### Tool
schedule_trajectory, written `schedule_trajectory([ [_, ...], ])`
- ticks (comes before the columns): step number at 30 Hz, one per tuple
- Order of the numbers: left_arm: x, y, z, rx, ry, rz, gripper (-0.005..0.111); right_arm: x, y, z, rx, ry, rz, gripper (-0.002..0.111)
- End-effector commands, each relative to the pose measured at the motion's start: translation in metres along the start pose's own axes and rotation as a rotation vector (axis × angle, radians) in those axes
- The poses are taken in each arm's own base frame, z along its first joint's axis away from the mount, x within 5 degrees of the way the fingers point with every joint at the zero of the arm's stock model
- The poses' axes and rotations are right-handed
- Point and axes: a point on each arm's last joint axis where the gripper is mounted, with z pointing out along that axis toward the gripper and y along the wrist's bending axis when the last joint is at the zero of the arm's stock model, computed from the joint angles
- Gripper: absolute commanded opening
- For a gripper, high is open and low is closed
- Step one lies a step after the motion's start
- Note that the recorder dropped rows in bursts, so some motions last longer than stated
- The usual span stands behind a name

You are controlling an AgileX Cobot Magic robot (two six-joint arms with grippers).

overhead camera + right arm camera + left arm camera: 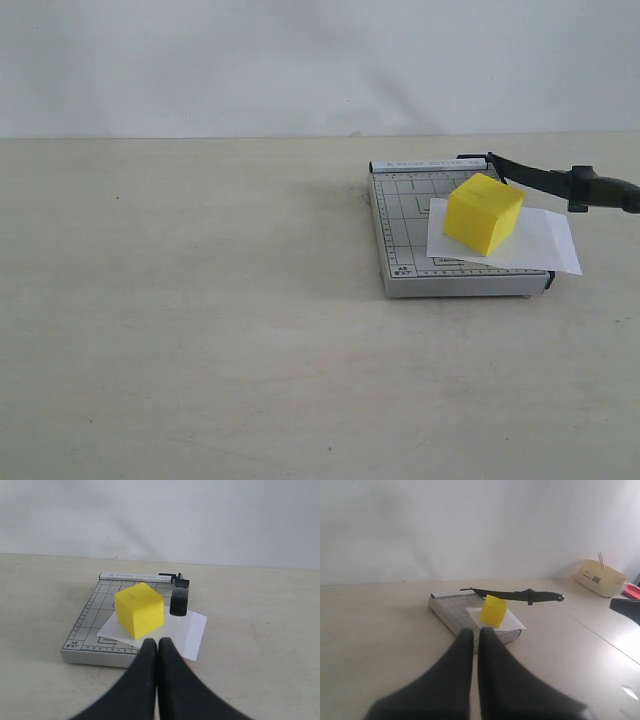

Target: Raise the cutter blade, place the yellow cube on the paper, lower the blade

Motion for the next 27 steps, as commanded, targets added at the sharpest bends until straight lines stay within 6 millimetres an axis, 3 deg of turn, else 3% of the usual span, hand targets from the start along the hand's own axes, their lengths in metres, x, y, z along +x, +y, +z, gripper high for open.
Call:
schedule_trajectory([
  [1,0.004,0.001,0.0,-0.006,0.032,0.061,0.004,0.001,0.0,0.0,0.006,-0.003,-0.003,0.0],
  [11,-0.002,0.0,0.0,0.0,-0.042,0.149,0.004,0.001,0.0,0.0,0.006,-0.003,-0.003,0.0],
  [15,-0.001,-0.01,0.008,0.027,-0.135,0.254,0.004,0.001,0.0,0.0,0.006,-0.003,-0.003,0.0],
  [22,0.025,-0.047,0.031,0.123,-0.377,0.337,0.004,0.001,0.0,0.0,0.006,-0.003,-0.003,0.0],
  [27,0.053,-0.063,0.042,0.201,-0.337,0.247,0.004,0.001,0.0,0.0,0.006,-0.003,-0.003,0.0],
])
